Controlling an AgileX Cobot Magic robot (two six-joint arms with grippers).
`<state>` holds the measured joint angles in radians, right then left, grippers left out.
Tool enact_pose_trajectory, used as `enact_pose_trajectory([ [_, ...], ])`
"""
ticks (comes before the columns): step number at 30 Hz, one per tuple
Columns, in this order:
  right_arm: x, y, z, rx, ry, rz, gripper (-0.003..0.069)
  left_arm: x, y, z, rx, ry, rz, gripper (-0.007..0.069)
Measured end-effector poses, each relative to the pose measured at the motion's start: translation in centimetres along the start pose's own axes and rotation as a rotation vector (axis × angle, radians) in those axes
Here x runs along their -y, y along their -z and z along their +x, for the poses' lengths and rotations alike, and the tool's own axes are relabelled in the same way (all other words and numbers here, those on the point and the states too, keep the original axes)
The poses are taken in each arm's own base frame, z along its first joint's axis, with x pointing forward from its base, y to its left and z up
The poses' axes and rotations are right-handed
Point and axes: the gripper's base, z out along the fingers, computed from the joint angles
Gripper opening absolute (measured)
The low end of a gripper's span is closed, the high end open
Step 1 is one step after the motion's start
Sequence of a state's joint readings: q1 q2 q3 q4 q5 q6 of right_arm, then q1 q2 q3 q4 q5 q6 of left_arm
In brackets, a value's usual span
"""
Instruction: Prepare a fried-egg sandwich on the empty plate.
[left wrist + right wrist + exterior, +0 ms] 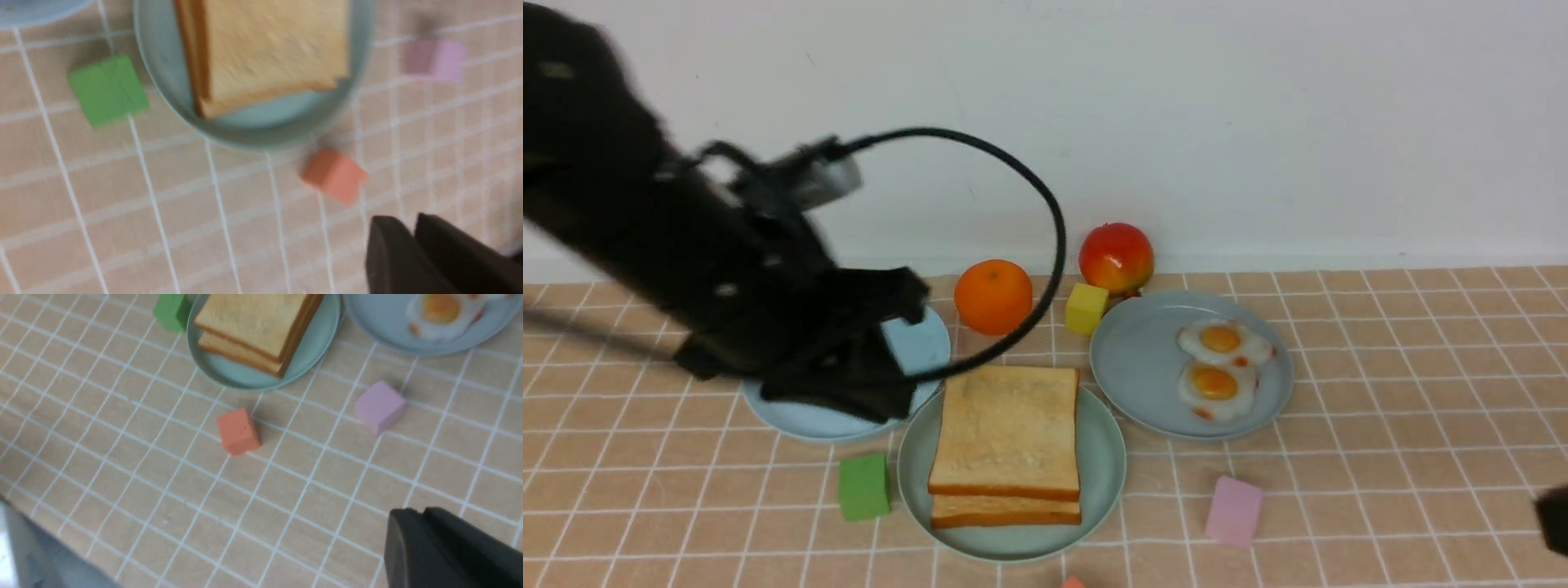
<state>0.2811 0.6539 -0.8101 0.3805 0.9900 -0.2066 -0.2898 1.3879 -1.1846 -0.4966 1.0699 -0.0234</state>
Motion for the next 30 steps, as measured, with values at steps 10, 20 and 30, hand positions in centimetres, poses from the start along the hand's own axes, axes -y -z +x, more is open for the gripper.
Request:
enact_pose_trajectory([
  [10,-0.8,3.4,6.1,0.348,0.019,-0.013,0.0002,-1.3,6.6,16.3,0.227,-0.029,0.097,-0.0013],
  [20,-0.9,3.8,6.6,0.378,-0.013,-0.021,-0.0014,-3.2,8.7,22.8,0.444,-0.055,0.061,-0.0013],
  [30,-0.9,3.7,6.9,0.353,-0.023,-0.026,-0.0009,-3.5,8.9,23.1,0.467,-0.064,0.042,-0.0013],
])
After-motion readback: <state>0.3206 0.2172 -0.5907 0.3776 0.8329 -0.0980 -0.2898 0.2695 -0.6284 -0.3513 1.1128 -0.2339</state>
